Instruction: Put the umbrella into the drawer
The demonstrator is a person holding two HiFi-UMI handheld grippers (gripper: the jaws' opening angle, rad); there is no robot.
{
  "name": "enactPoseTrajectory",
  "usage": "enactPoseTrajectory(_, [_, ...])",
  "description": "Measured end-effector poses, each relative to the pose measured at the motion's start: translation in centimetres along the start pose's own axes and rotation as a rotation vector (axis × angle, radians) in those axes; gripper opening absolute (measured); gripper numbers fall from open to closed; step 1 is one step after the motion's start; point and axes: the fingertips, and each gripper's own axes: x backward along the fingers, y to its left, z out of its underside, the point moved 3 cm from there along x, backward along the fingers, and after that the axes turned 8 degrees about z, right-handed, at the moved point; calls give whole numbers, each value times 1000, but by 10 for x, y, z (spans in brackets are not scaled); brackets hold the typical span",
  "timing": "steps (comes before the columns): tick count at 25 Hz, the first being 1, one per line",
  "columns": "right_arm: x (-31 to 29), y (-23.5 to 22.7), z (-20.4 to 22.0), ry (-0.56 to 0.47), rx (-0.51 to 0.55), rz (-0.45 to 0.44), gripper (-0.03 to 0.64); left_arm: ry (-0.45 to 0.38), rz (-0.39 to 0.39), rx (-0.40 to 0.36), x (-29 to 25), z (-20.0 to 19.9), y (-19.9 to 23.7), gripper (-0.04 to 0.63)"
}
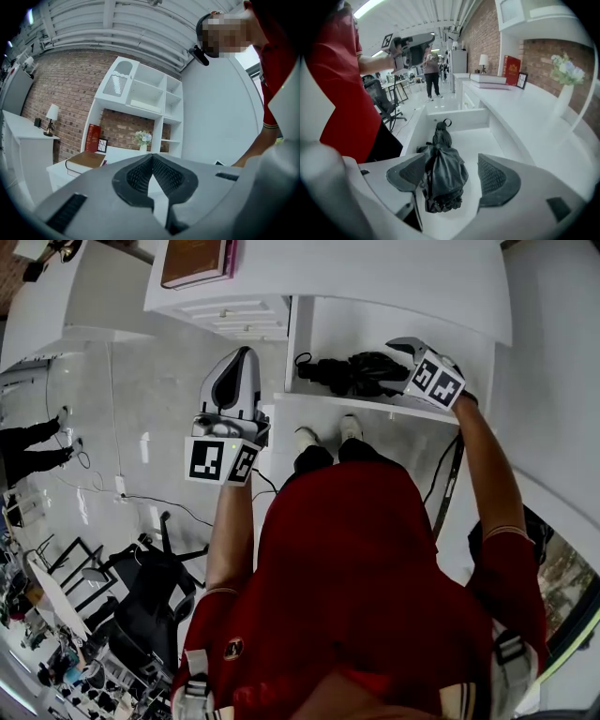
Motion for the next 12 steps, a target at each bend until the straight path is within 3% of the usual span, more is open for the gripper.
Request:
enactPoseTrajectory(10, [84,4,-110,-451,-190,150,336,-12,57,-4,4,-8,-14,6])
enactPoseTrajectory(12, [104,7,-132,-557,-220,184,291,-12,69,-11,5,-11,-18,6])
